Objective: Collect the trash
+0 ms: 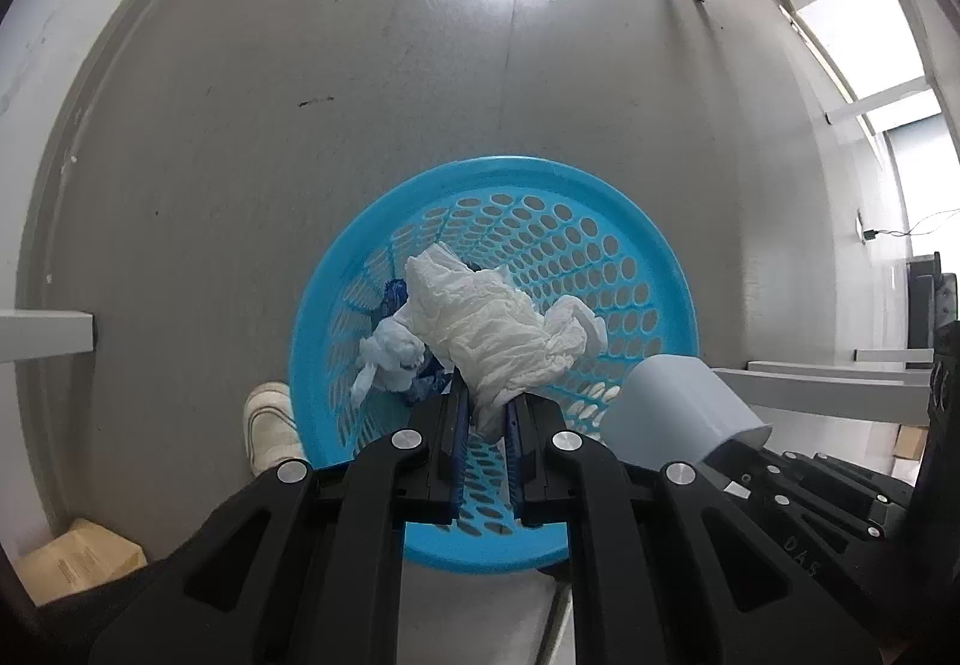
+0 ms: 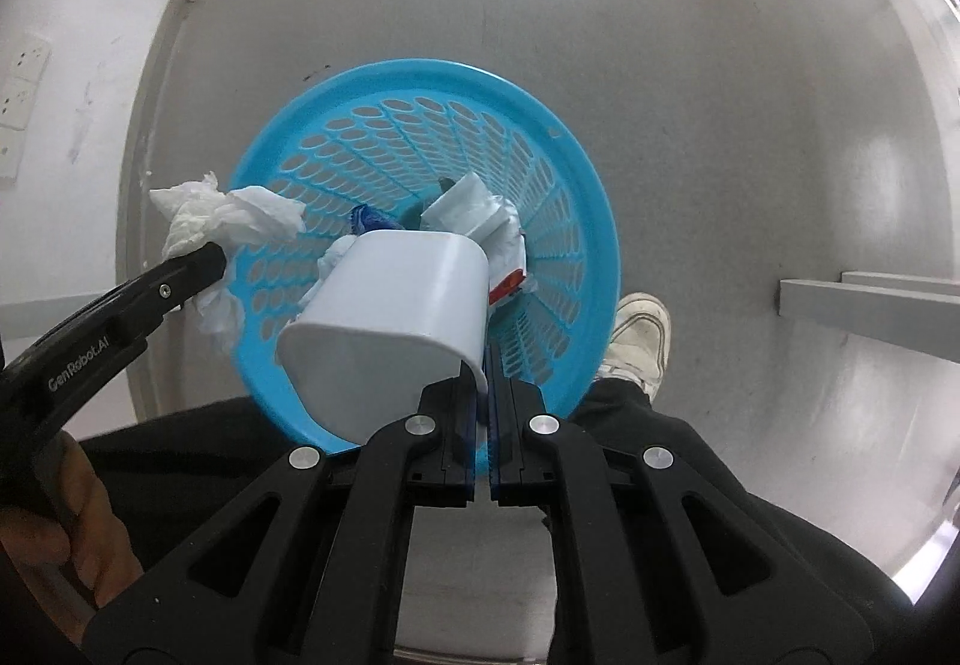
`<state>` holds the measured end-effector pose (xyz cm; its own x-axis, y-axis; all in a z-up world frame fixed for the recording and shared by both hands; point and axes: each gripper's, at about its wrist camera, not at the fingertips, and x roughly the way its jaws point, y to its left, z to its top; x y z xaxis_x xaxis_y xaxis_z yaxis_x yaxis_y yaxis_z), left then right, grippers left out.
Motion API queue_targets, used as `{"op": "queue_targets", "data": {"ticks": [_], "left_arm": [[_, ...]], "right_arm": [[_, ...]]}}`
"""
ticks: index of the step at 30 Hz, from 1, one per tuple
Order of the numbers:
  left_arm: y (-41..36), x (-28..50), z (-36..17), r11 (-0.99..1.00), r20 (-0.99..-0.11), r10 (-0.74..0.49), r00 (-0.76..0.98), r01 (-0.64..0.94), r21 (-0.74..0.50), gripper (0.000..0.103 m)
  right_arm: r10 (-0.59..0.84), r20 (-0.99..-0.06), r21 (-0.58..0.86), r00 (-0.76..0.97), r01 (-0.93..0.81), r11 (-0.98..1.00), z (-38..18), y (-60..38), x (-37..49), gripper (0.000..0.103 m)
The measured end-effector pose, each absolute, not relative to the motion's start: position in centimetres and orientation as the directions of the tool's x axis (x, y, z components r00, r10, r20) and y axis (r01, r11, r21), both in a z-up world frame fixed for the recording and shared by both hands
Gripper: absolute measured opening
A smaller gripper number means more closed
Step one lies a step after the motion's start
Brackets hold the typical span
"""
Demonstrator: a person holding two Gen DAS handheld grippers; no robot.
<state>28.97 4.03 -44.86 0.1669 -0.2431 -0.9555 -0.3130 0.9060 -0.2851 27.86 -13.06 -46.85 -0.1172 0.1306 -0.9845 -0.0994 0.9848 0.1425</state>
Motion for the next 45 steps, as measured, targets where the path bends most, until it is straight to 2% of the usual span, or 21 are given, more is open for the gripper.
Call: {"op": "queue_targets", "data": {"ticks": [2,4,5,6,7,22,28,34,45], "left_arm": [[3.7,29.4,-45.2,0.909,-0.957,-0.238,0.163,-0.309,-0.279,0.01],[3.7,29.8,-45.1,0.906,-0.956,-0.237,0.174,-0.315,-0.283,0.015],[3.8,30.0,-45.2,0.901,-0.952,-0.247,0.18,-0.319,-0.294,0.032],[3.9,30.1,-45.1,0.893,-0.946,-0.263,0.188,-0.323,-0.313,0.043],[4.2,30.5,-45.4,0.891,-0.945,-0.263,0.193,-0.327,-0.315,0.044],[5.9,27.9,-43.7,0.859,-0.945,-0.258,0.2,-0.401,-0.319,0.046],[5.2,25.7,-40.5,0.882,-0.942,-0.251,0.223,-0.348,-0.317,0.051],[4.5,22.6,-36.8,0.907,-0.934,-0.222,0.279,-0.292,-0.303,0.056],[2.5,14.5,-29.4,0.929,-0.875,-0.253,0.412,-0.149,-0.339,0.061]], "right_arm": [[0.123,-0.985,0.133,-0.122,-0.077,0.988,-47.5,-13.4,28.3,0.002],[0.121,-0.984,0.128,-0.129,-0.047,0.991,-48.1,-14.1,28.6,0.004],[0.126,-0.983,0.132,-0.135,-0.033,0.991,-48.3,-14.3,28.8,0.011],[0.134,-0.981,0.138,-0.141,-0.015,0.99,-48.5,-14.5,28.9,0.018],[0.148,-0.979,0.149,-0.143,-0.001,0.989,-48.6,-14.7,29.0,0.028],[0.136,-0.985,0.138,-0.105,-0.02,0.99,-46.4,-15.4,27.7,0.038],[0.145,-0.989,0.148,-0.04,-0.064,0.987,-42.7,-15.3,26.0,0.042],[0.168,-0.981,0.157,0.095,-0.114,0.981,-37.4,-15.6,23.2,0.045],[0.217,-0.94,0.154,0.262,-0.241,0.958,-30.0,-15.6,16.8,0.059]]}}
